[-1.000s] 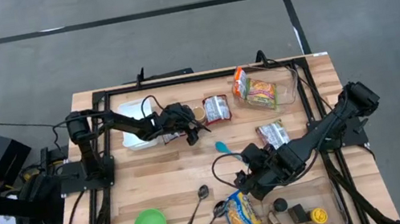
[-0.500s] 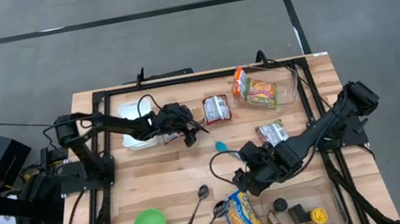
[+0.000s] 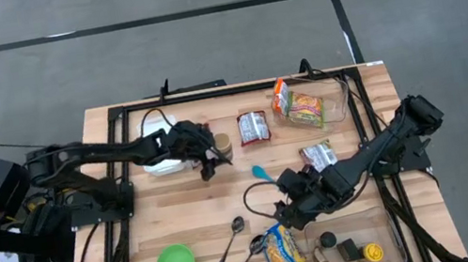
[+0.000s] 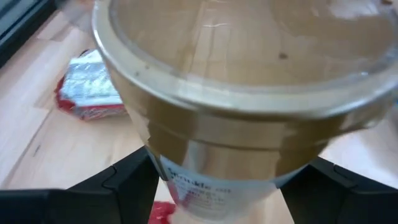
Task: Pick & Place Food Item
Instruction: Put the golden spice bottle into the bottom transparent bin
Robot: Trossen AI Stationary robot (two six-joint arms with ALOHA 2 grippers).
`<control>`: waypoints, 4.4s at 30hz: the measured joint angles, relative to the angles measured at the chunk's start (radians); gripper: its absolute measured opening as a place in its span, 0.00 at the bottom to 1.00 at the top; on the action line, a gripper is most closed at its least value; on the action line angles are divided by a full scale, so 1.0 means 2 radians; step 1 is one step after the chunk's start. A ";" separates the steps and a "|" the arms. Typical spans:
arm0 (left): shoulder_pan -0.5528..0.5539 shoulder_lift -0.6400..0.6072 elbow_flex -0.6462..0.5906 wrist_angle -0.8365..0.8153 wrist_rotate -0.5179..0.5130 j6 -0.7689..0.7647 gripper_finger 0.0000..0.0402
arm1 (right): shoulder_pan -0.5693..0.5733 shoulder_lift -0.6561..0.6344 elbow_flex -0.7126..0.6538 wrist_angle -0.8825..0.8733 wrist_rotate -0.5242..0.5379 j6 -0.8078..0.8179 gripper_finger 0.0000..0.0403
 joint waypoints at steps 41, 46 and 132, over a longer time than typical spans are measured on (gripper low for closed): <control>-0.162 -0.067 0.000 -0.046 0.037 -0.101 0.70 | -0.017 -0.033 0.001 0.168 0.003 -0.162 0.75; -0.162 -0.067 0.000 -0.043 0.037 -0.101 0.69 | -0.016 -0.033 0.001 0.168 -0.019 -0.176 0.75; -0.210 0.113 0.087 0.187 0.064 -0.140 0.69 | -0.063 -0.033 0.000 0.246 -0.099 -0.238 0.86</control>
